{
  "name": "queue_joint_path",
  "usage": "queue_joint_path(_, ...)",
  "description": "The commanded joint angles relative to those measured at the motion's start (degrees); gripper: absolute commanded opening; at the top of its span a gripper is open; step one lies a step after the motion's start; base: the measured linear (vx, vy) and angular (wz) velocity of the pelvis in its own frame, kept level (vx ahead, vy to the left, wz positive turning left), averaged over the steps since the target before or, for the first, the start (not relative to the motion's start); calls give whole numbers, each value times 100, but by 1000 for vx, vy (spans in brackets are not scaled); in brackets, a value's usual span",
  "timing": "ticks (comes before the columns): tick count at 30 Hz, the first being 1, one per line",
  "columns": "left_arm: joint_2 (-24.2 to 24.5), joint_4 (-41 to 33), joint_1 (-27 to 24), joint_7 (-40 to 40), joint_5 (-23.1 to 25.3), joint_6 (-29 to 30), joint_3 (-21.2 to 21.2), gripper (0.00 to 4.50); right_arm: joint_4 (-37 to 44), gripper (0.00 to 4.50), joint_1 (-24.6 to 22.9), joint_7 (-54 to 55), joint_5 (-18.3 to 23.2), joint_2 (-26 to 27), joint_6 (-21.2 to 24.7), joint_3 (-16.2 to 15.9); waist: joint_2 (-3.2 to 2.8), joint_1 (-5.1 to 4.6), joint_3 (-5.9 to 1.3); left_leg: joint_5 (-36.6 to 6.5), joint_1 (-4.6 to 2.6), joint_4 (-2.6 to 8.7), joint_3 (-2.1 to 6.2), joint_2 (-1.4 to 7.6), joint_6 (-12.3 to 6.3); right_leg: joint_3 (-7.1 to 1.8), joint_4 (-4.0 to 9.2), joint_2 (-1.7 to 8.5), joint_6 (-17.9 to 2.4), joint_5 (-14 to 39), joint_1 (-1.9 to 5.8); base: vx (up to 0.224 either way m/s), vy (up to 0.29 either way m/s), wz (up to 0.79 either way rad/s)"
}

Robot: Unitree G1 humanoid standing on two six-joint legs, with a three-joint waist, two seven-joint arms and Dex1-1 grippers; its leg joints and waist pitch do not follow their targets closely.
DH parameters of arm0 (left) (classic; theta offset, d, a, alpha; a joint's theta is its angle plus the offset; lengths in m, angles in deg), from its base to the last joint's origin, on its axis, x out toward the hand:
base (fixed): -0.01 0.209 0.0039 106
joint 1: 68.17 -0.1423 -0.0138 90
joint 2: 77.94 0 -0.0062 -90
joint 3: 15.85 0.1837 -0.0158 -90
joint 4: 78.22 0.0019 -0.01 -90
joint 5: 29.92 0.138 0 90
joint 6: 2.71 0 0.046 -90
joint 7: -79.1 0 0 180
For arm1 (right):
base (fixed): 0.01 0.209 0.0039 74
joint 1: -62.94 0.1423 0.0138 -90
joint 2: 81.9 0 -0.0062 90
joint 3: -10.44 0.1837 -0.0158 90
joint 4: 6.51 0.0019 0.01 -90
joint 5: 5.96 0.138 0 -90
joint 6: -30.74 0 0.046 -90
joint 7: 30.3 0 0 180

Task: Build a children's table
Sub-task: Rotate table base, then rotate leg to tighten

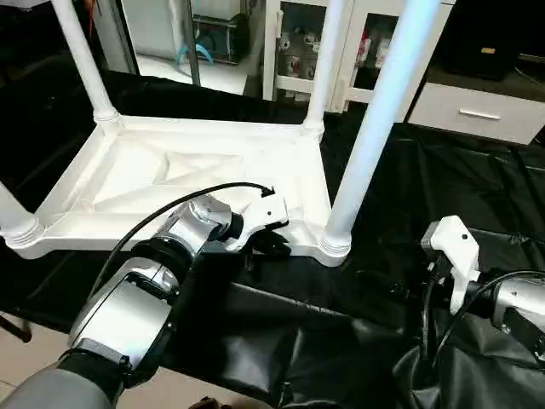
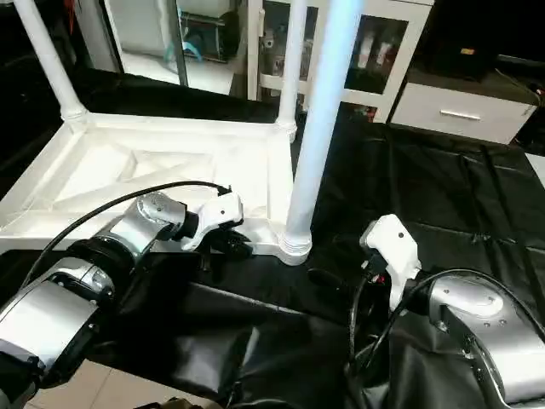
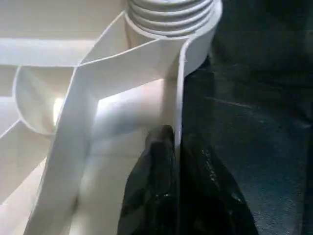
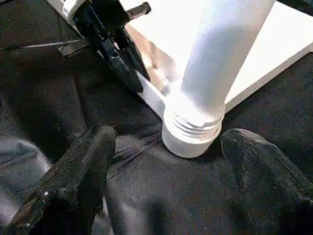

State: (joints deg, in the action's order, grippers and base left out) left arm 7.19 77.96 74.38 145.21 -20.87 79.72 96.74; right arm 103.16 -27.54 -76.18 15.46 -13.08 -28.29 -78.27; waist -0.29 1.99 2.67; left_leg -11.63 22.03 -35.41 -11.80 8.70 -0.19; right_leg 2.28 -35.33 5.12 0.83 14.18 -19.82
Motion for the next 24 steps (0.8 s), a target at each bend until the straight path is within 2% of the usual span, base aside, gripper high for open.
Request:
queue_joint_path(1, -72, 198, -375, 186, 141, 161, 202, 3, 84, 379, -11, 139, -126, 22, -85, -20, 65, 6, -293, -971, -166, 529, 295, 569, -308, -252, 369, 524, -1784, -394, 90, 0, 0, 0)
queue_joint_path(3, -26, 38, -542, 394, 51, 155, 170, 3, 31, 379, 13, 218, -156, 75, -120, -11, 42, 13, -306, -866, -165, 513, 286, 562, -391, -247, 359, 534, -1784, -478, 96, 0, 0, 0)
queue_joint_path(5, 15, -110, -656, 525, -8, 161, 155, 3, 9, 379, 18, 237, -161, 87, -134, -4, 57, 5, -305, -813, -155, 509, 277, 562, -477, -244, 361, 530, -1775, -513, 103, 0, 0, 0)
queue_joint_path(7, 137, -566, -933, 750, -138, 233, 123, 3, -24, 379, 14, 214, -169, 48, -185, 29, 8, 8, -302, -898, -152, 514, 274, 559, -509, -247, 390, 536, -1723, -268, 97, 0, 0, 0)
queue_joint_path(8, 211, -869, -1100, 816, -229, 289, 92, 3, -40, 379, 6, 184, -161, 13, -207, 63, 6, 15, -305, -945, -163, 518, 272, 573, -483, -249, 391, 546, -1716, -201, 97, 0, 0, 0)
queue_joint_path(9, 305, -1253, -1310, 833, -307, 366, 62, 3, -51, 379, -16, 148, -145, -26, -224, 108, -29, 14, -306, -981, -155, 529, 278, 577, -463, -247, 393, 541, -1694, -113, 96, 0, 0, 0)
queue_joint_path(10, 514, -1999, -1714, 798, -401, 481, 47, 3, -56, 379, -80, 60, -122, -108, -252, 163, -13, -5, -290, -1095, -153, 556, 283, 599, -442, -245, 407, 534, -1657, 11, 93, 0, 0, 0)
queue_joint_path(11, 574, -2223, -1835, 798, -413, 532, 40, 3, -56, 379, -100, 40, -125, -127, -265, 170, -4, -18, -287, -1135, -144, 560, 279, 589, -447, -245, 418, 529, -1619, 115, 94, 0, 0, 0)
queue_joint_path(13, 703, -2747, -2151, 711, -439, 640, 2, 3, -15, 379, -173, -48, -67, -139, -264, 161, -26, -25, -261, -1390, -165, 565, 261, 564, -352, -266, 497, 521, -1476, 789, 45, 0, 0, 0)
queue_joint_path(14, 746, -2944, -2292, 646, -434, 612, -1, 3, 20, 379, -213, -119, -19, -134, -258, 126, -39, -19, -269, -1445, -172, 569, 266, 567, -297, -268, 504, 526, -1442, 934, 48, 0, 0, 0)
queue_joint_path(15, 770, -3084, -2391, 584, -423, 600, -6, 3, 43, 379, -238, -168, 15, -128, -252, 95, -11, -33, -262, -1495, -166, 581, 270, 566, -263, -266, 514, 517, -1398, 1074, 40, 0, 0, 0)
queue_joint_path(16, 777, -3268, -2499, 503, -428, 674, -25, 0, 52, 397, -254, -228, 47, -111, -261, 39, 38, -51, -247, -1541, -134, 605, 292, 565, -214, -260, 531, 520, -1252, 1408, 48, 0, 0, 0)
queue_joint_path(18, 757, -3566, -2625, 438, -513, 892, -116, 0, 14, 407, -216, -280, 92, -32, -272, -56, 24, -68, -246, -1570, -128, 624, 304, 551, -154, -252, 533, 505, -1138, 1601, 39, 0, 0, 0)
queue_joint_path(19, 743, -3638, -2641, 434, -537, 966, -136, 0, -10, 417, -180, -333, 98, -10, -297, -126, 48, -73, -251, -1573, -150, 622, 294, 544, -142, -255, 550, 491, -1100, 1638, 9, 0, 0, 0)
queue_joint_path(20, 752, -3778, -2687, 424, -545, 1071, -146, 0, -28, 424, -157, -368, 103, -3, -321, -173, 36, -65, -254, -1557, -161, 619, 294, 546, -136, -262, 549, 495, -1095, 1616, -1, 0, 0, 0)
queue_joint_path(21, 750, -3868, -2709, 416, -548, 1143, -147, 0, -73, 424, -116, -429, 41, -18, -394, -281, 64, -71, -264, -1440, -159, 612, 279, 544, -161, -268, 540, 490, -1119, 1417, -1, 0, 0, 0)
queue_joint_path(22, 751, -3938, -2728, 411, -551, 1193, -147, 0, -105, 437, -89, -467, -6, -31, -445, -354, 36, -64, -273, -1306, -157, 609, 276, 544, -202, -266, 519, 486, -1155, 1203, 4, 0, 0, 0)
queue_joint_path(24, 794, -4228, -2813, 404, -545, 1400, -132, 0, -225, 444, 14, -512, -116, -23, -542, -504, 35, -63, -282, -1121, -157, 596, 259, 543, -282, -262, 490, 479, -1231, 847, 3, 0, 0, 0)
